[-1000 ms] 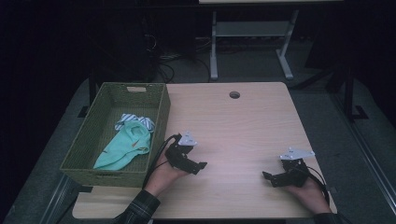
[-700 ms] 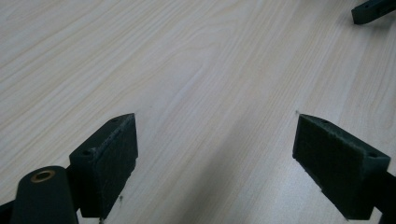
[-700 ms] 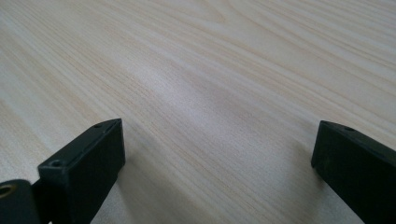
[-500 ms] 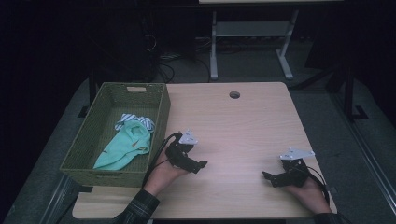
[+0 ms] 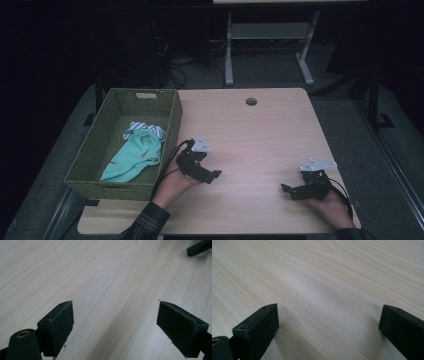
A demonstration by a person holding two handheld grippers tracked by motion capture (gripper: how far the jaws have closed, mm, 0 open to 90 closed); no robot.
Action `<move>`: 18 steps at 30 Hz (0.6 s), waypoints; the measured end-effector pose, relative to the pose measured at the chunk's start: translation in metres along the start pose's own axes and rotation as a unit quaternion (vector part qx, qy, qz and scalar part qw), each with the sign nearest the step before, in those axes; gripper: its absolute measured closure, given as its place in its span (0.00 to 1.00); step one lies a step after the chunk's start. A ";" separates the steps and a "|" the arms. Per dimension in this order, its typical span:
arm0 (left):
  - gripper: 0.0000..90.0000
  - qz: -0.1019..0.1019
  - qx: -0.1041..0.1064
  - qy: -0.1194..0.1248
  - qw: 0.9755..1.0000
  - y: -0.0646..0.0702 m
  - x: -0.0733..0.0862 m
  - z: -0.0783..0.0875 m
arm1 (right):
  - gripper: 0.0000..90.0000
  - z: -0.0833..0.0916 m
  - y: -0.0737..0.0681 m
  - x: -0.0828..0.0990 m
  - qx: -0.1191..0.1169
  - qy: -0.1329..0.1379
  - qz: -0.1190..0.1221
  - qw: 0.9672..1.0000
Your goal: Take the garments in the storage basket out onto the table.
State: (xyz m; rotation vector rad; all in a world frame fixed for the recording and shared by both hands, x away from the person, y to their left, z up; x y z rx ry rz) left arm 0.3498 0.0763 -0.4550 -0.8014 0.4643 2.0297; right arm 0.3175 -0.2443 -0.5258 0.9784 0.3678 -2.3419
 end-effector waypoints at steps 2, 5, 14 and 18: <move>0.15 0.001 0.002 0.000 1.000 0.000 -0.001 0.002 | 0.03 0.000 0.000 0.000 0.000 0.000 0.000 1.000; 0.15 0.001 0.004 0.003 1.000 0.000 -0.002 0.003 | 0.03 0.000 0.000 0.000 0.000 0.000 0.000 1.000; 0.15 0.001 0.008 0.012 1.000 -0.001 -0.010 0.010 | 0.03 0.000 0.000 0.000 0.000 0.000 0.000 1.000; 0.15 -0.003 0.010 0.015 1.000 -0.001 -0.014 0.014 | 0.03 0.000 0.000 0.000 0.000 0.000 0.000 1.000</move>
Point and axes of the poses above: each handheld gripper's, and its own axes: z roughly backward along the jaws, x roughly out of its underside, y roughly to its right, the point moved 6 cm from there along -z, roughly forward along the jaws, and after that the axes turned 1 degree about y, right-handed, at the moved point
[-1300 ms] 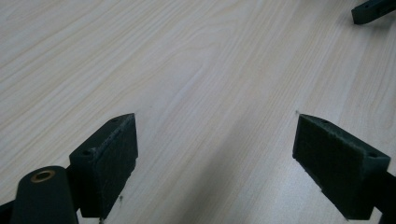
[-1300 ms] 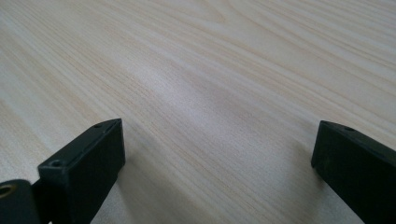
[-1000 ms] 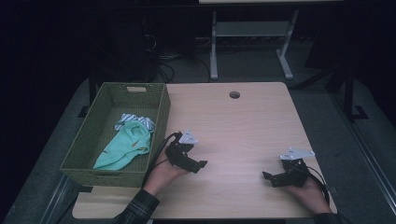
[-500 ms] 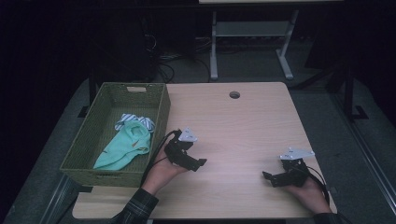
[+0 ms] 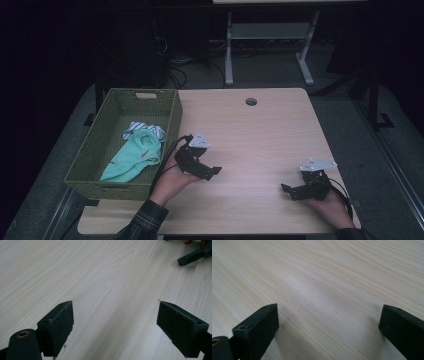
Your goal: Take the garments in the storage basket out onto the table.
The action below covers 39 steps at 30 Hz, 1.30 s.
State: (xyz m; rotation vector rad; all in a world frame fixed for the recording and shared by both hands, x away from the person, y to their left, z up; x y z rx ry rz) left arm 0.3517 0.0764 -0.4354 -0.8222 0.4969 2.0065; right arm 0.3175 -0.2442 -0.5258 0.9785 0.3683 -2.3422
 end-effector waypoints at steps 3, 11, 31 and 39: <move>0.15 0.000 0.002 0.002 1.000 0.000 -0.001 0.001 | 0.03 0.000 0.000 0.000 0.000 0.000 0.000 1.000; 0.15 0.000 0.013 0.005 1.000 -0.001 -0.005 0.005 | 0.03 0.000 0.000 0.000 0.000 0.000 0.000 1.000; 0.15 -0.002 0.013 0.026 1.000 -0.016 -0.014 0.026 | 0.03 0.000 0.000 0.000 0.002 -0.002 -0.005 1.000; 0.15 -0.002 0.009 0.029 1.000 -0.020 -0.014 0.036 | 0.03 0.000 0.001 0.000 0.002 0.000 -0.002 1.000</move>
Point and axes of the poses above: each handheld gripper's, and its own axes: z roughly backward along the jaws, x roughly out of its underside, y roughly to its right, the point moved 6 cm from there along -z, roughly forward along the jaws, and after that the axes turned 1 degree about y, right-handed, at the moved point
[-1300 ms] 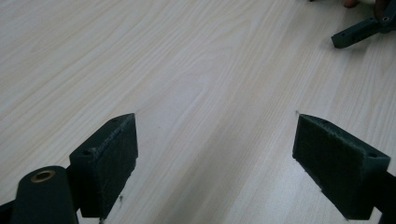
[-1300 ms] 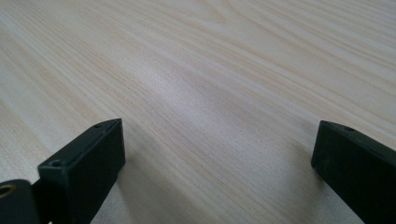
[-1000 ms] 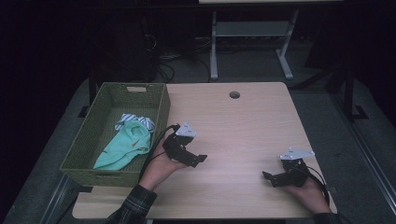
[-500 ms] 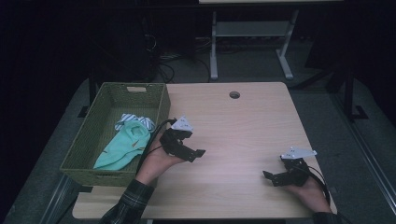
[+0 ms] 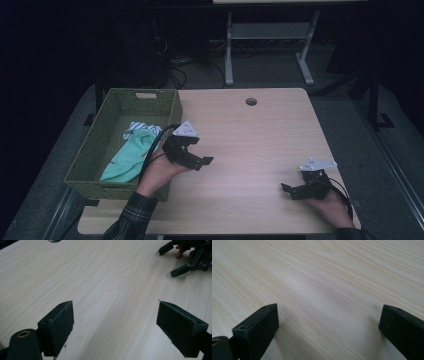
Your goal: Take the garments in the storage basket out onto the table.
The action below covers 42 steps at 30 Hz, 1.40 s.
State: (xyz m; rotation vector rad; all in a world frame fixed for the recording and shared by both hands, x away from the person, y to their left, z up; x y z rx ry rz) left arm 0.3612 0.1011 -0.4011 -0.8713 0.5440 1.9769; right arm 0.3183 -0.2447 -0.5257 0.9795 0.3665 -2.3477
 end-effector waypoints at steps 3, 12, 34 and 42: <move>0.15 -0.002 -0.002 0.002 1.000 -0.002 0.000 0.003 | 0.03 0.000 0.000 0.000 0.000 0.000 0.000 1.000; 0.15 0.005 -0.012 0.007 1.000 -0.009 0.001 0.013 | 0.02 0.000 0.000 0.000 0.000 0.000 -0.001 1.000; 0.16 0.028 -0.042 0.015 0.999 -0.033 0.012 0.039 | 0.03 0.000 0.000 0.000 0.000 0.000 0.000 1.000; 0.16 0.038 -0.053 0.022 0.998 -0.040 0.015 0.049 | 0.03 0.000 0.000 0.000 0.000 0.000 -0.001 1.000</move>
Point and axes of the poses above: each handheld gripper's, and its own axes: z roughly backward along the jaws, x roughly out of its underside, y roughly to its right, the point moved 6 cm from there along -z, roughly forward along the jaws, and after that the axes turned 1 degree about y, right-handed, at the moved point
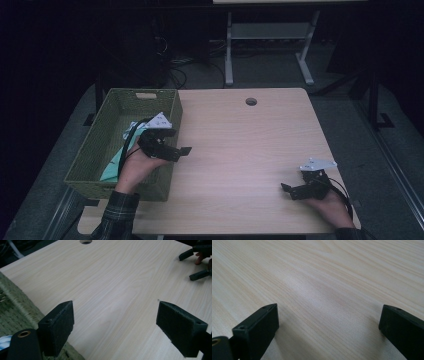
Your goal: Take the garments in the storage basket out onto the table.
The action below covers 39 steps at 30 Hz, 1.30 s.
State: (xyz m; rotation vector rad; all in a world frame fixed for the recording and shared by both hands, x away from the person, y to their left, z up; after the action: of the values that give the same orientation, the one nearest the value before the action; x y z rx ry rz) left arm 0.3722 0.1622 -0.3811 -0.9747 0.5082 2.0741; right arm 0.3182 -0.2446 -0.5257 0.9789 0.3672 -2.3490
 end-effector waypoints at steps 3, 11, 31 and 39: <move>0.16 0.001 -0.003 -0.002 1.000 -0.004 0.002 0.004 | 0.03 0.000 0.000 0.000 0.000 0.000 0.000 1.000; 0.16 0.007 -0.011 0.003 1.000 -0.012 0.005 0.011 | 0.03 0.000 0.000 0.000 0.000 0.000 0.000 1.000; 0.16 0.038 -0.039 0.013 0.998 -0.044 0.022 0.033 | 0.03 0.000 0.000 0.000 0.000 0.000 0.000 1.000; 0.16 0.054 -0.055 0.017 0.997 -0.058 0.032 0.037 | 0.02 0.000 0.000 0.000 0.000 -0.001 0.000 1.000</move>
State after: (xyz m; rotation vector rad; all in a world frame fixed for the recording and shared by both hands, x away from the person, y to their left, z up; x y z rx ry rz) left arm 0.3874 0.2364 -0.3841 -1.0675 0.4776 2.2052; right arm 0.3182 -0.2448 -0.5257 0.9774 0.3662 -2.3489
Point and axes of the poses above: each handheld gripper's, and its own axes: z roughly backward along the jaws, x roughly out of its underside, y roughly to its right, the point moved 6 cm from there along -z, roughly forward along the jaws, and after that the axes turned 1 degree about y, right-handed, at the moved point
